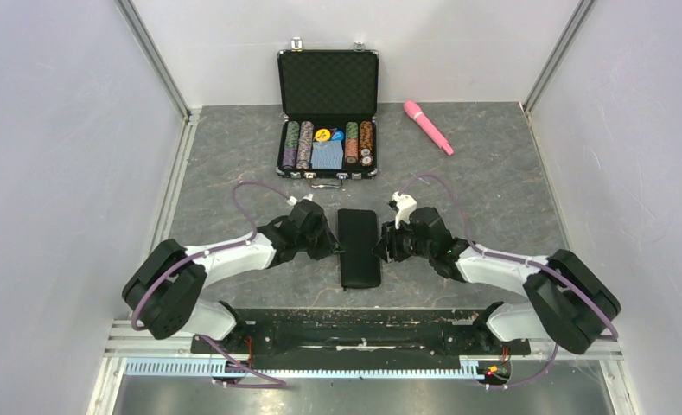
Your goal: Sort the hair-cutting tools
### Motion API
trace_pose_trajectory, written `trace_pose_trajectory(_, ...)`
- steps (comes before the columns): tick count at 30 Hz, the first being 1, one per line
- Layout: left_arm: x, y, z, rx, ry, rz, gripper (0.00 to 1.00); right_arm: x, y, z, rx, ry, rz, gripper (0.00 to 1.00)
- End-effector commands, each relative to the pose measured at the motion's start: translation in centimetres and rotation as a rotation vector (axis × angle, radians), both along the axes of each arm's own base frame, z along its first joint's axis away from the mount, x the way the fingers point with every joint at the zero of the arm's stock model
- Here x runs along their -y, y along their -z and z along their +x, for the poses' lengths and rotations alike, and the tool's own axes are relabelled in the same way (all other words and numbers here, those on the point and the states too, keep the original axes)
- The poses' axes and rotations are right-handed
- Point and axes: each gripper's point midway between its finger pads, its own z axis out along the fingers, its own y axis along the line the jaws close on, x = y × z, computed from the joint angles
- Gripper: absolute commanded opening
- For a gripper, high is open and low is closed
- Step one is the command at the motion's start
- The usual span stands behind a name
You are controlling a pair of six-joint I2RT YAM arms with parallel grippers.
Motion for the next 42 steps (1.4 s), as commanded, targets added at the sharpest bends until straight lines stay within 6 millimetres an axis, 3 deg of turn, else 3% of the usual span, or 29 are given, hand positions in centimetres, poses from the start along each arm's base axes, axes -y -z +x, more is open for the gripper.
trace_pose_trajectory(1,-1.7,-1.5,2.3,0.066,-0.232,-0.034,0.02,-0.5,-3.4,0.7,0.153,-0.009,0.004,0.44)
trace_pose_trajectory(9,-6.5,-1.6,2.9,0.081,-0.518,-0.015,0.02,-4.4,-4.7,-4.4,0.218,-0.232,0.075,0.45)
trace_pose_trajectory(12,-8.3,-1.7,2.9,0.092,-0.621,-0.019,0.02,-5.8,-4.1,-6.1,0.199,-0.348,0.085,0.43)
trace_pose_trajectory(15,-9.3,-1.9,2.8,0.094,-0.693,-0.055,0.02,-6.4,-3.2,-6.5,0.188,-0.367,0.083,0.4)
trace_pose_trajectory(22,-9.3,-1.9,2.7,0.073,-0.746,-0.132,0.02,-8.7,-2.8,-6.7,0.132,-0.37,0.176,0.4)
trace_pose_trajectory(29,-7.3,-1.2,2.4,-0.012,-0.732,-0.204,0.02,-10.7,-2.6,-6.6,0.084,-0.4,0.209,0.44)
trace_pose_trajectory(42,-5.7,-2.9,2.8,-0.036,-0.725,-0.334,0.02,-10.6,-1.9,-5.3,0.103,-0.332,0.204,0.43)
